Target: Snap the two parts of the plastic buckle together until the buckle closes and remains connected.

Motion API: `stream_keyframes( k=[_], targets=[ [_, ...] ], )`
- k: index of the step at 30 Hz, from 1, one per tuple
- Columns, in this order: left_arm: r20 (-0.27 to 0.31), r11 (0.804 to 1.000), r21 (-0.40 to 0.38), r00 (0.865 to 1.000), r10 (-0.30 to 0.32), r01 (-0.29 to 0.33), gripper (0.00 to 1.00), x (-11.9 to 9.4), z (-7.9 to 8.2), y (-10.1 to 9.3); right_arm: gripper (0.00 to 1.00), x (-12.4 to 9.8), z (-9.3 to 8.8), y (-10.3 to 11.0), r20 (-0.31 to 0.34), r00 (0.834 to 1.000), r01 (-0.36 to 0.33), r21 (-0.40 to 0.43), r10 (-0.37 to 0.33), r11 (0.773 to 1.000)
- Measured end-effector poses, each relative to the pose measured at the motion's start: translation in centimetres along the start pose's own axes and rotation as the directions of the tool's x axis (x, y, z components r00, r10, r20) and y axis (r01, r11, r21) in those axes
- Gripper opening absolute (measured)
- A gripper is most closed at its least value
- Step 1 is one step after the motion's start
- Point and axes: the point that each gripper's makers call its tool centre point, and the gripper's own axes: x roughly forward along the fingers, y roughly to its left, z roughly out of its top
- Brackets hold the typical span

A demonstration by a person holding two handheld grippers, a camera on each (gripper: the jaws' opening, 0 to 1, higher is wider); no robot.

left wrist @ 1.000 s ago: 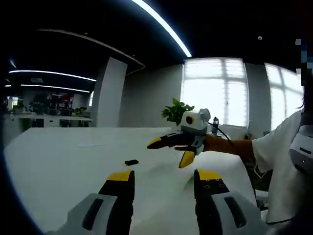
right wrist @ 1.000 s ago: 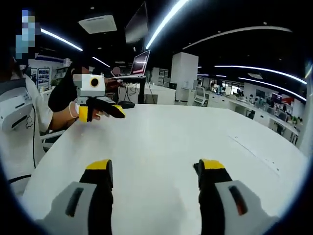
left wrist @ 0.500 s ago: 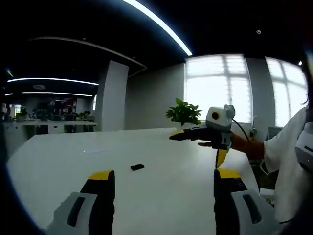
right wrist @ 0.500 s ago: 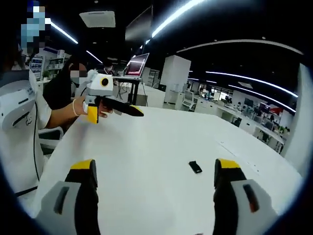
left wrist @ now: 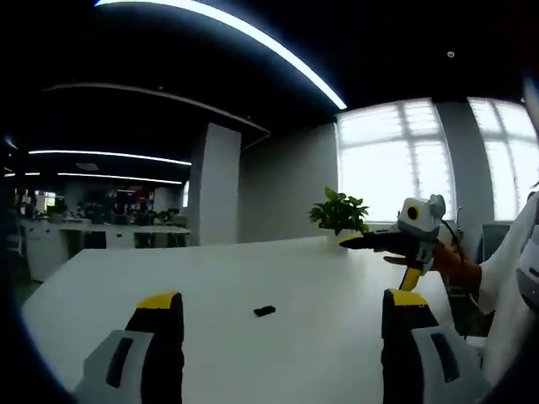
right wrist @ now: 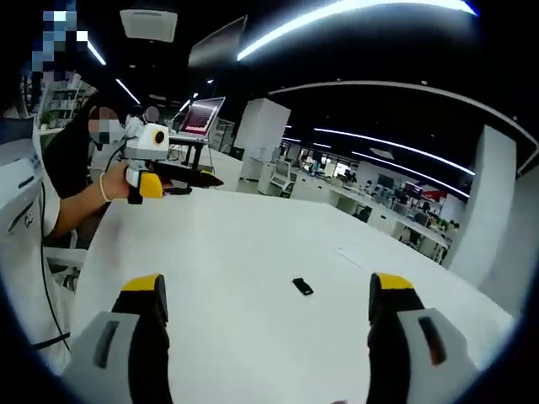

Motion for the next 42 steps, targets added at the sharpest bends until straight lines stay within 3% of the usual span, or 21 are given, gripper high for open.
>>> stream_keyframes(
  k=[4, 10, 16, 22, 26, 30, 35, 42],
  targets=[
    [0.031, 0.998, 0.009, 0.998, 0.062, -0.062, 0.99, -0.9, 1.6, 1.1, 1.00, -1.5, -0.1, -0.4, -0.001, 0.997, 0.076, 0.043, -0.076, 0.996],
    [-0.042, 0.987, 0.076, 0.988, 0.146, -0.142, 0.99, -1.8, 1.3, 1.8, 1.00, -3.4, -0.8, -0.2, -0.061, 0.990, 0.130, 0.050, -0.127, 0.990],
    [-0.104, 0.984, 0.103, 0.983, 0.153, -0.143, 0.99, -2.0, 0.2, 0.8, 1.00, -5.2, -1.6, -0.4, -0.104, 0.979, 0.182, 0.061, -0.175, 0.981],
    [-0.147, 0.990, 0.106, 0.983, 0.109, -0.094, 0.99, -2.2, -0.8, -1.0, 1.00, -6.6, -1.6, -0.8, -0.080, 0.966, 0.252, 0.102, -0.245, 0.962],
    [-0.174, 0.988, 0.102, 0.976, 0.129, -0.112, 0.99, -2.8, -1.6, -1.0, 1.00, -6.9, -1.6, -0.7, -0.044, 0.958, 0.288, 0.128, -0.284, 0.949],
    [-0.162, 0.985, 0.087, 0.973, 0.161, -0.149, 0.99, -3.8, -2.1, -0.4, 1.00, -7.6, -2.8, -0.5, -0.097, 0.939, 0.340, 0.104, -0.331, 0.935],
    [-0.095, 0.989, 0.021, 0.985, 0.147, -0.146, 0.99, -4.7, -2.3, 0.2, 1.00, -8.5, -2.9, -0.6, -0.072, 0.923, 0.386, 0.142, -0.379, 0.912],
    [-0.109, 0.980, 0.025, 0.974, 0.201, -0.199, 0.99, -6.2, -3.4, 1.2, 1.00, -9.7, -4.5, -0.3, -0.107, 0.899, 0.438, 0.157, -0.426, 0.885]
  ],
)
